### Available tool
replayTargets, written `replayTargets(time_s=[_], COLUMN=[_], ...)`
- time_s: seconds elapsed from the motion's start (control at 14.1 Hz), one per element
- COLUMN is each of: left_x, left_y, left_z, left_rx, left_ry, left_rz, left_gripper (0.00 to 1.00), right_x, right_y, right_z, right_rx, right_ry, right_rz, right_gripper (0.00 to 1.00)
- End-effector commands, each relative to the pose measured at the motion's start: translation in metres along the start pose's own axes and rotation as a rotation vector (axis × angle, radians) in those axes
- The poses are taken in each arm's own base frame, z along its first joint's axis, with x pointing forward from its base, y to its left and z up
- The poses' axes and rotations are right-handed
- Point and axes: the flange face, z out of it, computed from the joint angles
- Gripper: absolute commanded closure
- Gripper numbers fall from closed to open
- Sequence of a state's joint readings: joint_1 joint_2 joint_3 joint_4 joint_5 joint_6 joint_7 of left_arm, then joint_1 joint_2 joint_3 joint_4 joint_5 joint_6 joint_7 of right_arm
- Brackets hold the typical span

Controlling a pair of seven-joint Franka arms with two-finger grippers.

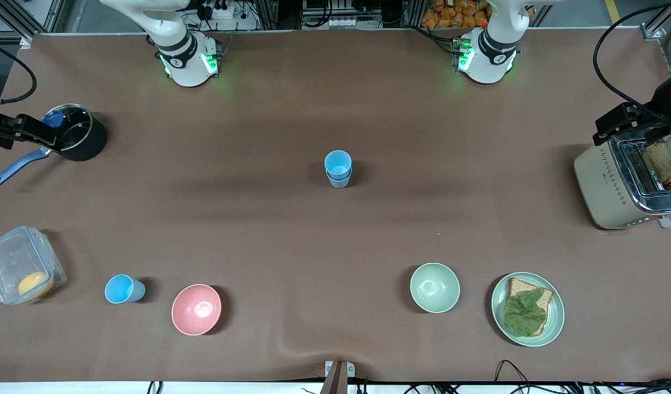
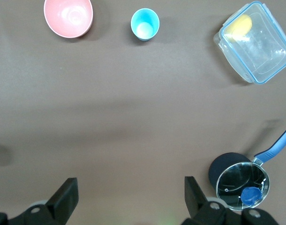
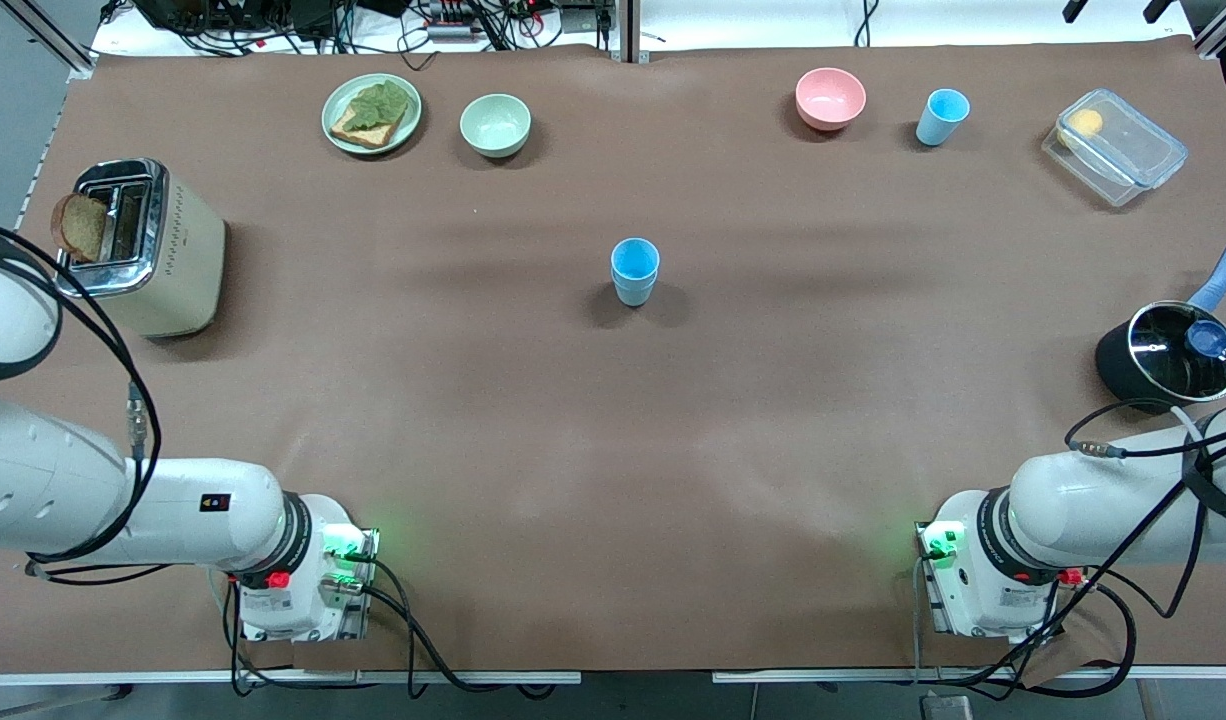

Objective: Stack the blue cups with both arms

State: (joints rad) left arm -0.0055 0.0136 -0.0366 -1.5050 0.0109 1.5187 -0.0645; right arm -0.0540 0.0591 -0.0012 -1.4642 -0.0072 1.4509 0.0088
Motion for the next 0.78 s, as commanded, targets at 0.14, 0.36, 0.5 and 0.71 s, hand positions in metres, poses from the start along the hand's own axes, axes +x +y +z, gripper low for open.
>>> replayTargets(time_s=[0.14,0.36,0.5,0.71], left_x=[-0.005,-0.007,-0.011,-0.012], left_y=[-0.001,-0.001,-0.002,0.001], left_z=[-0.008,-0.007,-0.021,-0.022], left_rx=[-0.006,-0.002,-0.001,0.0], left_ry=[0.003,-0.017,-0.016,-0.02], left_rz=[0.02,0.018,0.019,0.024], left_gripper=[0.0,0.0,0.0,0.0], right_x=[-0.011,-0.011,-0.012,-0.014], right_y=[0.002,0.004,0.004,0.004], right_z=[-0.002,-0.002,-0.005,-0.008], right_rx=[0.001,0.001,0.0,-0.002], right_ry=[-0.01,-0.011,-0.004,0.003], right_rz=[0.02,0.011,0.01,0.001], right_gripper=[0.0,0.0,0.0,0.0])
